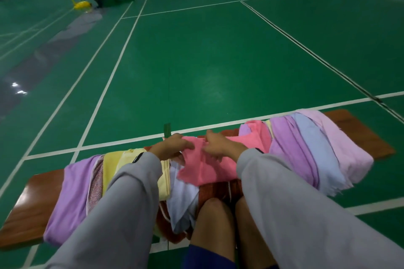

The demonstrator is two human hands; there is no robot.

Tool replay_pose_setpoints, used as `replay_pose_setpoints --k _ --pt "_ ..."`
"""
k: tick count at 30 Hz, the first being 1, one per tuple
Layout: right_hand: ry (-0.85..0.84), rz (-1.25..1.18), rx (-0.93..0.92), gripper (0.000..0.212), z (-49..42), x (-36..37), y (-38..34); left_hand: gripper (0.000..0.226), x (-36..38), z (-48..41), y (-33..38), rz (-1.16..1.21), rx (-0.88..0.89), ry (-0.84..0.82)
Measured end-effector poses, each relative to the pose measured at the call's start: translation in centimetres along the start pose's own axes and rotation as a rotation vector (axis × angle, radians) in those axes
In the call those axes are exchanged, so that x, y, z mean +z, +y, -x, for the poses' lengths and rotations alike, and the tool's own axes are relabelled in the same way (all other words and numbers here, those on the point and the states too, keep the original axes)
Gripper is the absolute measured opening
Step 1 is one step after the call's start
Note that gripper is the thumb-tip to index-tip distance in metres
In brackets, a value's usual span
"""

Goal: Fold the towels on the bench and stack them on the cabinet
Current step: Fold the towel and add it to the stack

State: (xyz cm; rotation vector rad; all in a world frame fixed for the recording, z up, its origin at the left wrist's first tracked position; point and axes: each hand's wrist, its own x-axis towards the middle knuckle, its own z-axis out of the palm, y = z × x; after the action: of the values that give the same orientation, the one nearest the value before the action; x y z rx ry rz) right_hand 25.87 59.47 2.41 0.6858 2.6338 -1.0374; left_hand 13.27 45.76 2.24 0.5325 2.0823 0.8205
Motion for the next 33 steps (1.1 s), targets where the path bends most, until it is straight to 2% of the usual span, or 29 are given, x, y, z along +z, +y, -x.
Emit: replay_pose_setpoints --k 3,6,8,10,12,13,14,17,20,22,25,27,29,33 --pt "-0.130 -0.371 -0.010 0.016 3.1 1.3 -0.1 0.007 1.6 0.4 1.5 0.152 0.003 0.080" --pt "-0.251 -0.722 -0.008 0.034 5.4 2.4 0.5 0.004 3.3 0.8 3.6 0.205 0.030 0.135" --pt "-0.246 -0.827 0.012 0.046 6.1 2.5 0.9 0.009 4.5 0.9 4.8 0.192 0.037 0.174" --pt "-0.172 -0.905 -0.009 0.038 6.5 1.9 1.3 0.016 5.8 0.6 5.8 0.196 0.042 0.213" --pt "-0.030 -0.855 -0.003 0.022 6.9 0.6 2.0 0.020 7.1 0.5 7.1 0.234 0.038 0.234" --pt "0.047 -0.756 0.009 0.016 6.8 -0.3 2.6 0.021 7.7 0.4 7.8 0.253 0.037 0.236" --pt "0.105 -0.637 0.019 0.016 6.5 -1.0 3.4 0.021 8.4 0.3 8.6 0.265 0.038 0.235" --pt "0.155 -0.369 0.064 0.036 6.7 -3.2 5.6 0.015 10.4 -0.2 10.9 0.221 0.055 0.238" --pt "0.157 -0.236 0.119 0.032 7.1 -4.7 8.5 0.017 11.9 -1.2 12.4 0.091 0.075 0.256" --pt "0.168 -0.245 0.195 0.027 6.9 -5.3 10.6 0.019 13.0 -2.0 13.2 0.045 0.094 0.267" --pt "0.165 -0.262 0.242 0.031 6.4 -5.6 13.3 0.025 15.0 -3.4 13.4 0.014 0.117 0.221" --pt "0.142 -0.219 0.249 0.033 6.2 -5.6 14.7 0.040 15.9 -3.9 12.8 -0.005 0.112 0.181" --pt "0.107 -0.198 0.273 0.036 6.0 -5.5 15.6 0.057 16.1 -3.9 11.7 -0.044 0.088 0.232" --pt "0.148 -0.269 0.282 0.035 5.5 -4.6 15.3 0.079 14.0 -3.9 7.7 -0.298 -0.031 0.327"
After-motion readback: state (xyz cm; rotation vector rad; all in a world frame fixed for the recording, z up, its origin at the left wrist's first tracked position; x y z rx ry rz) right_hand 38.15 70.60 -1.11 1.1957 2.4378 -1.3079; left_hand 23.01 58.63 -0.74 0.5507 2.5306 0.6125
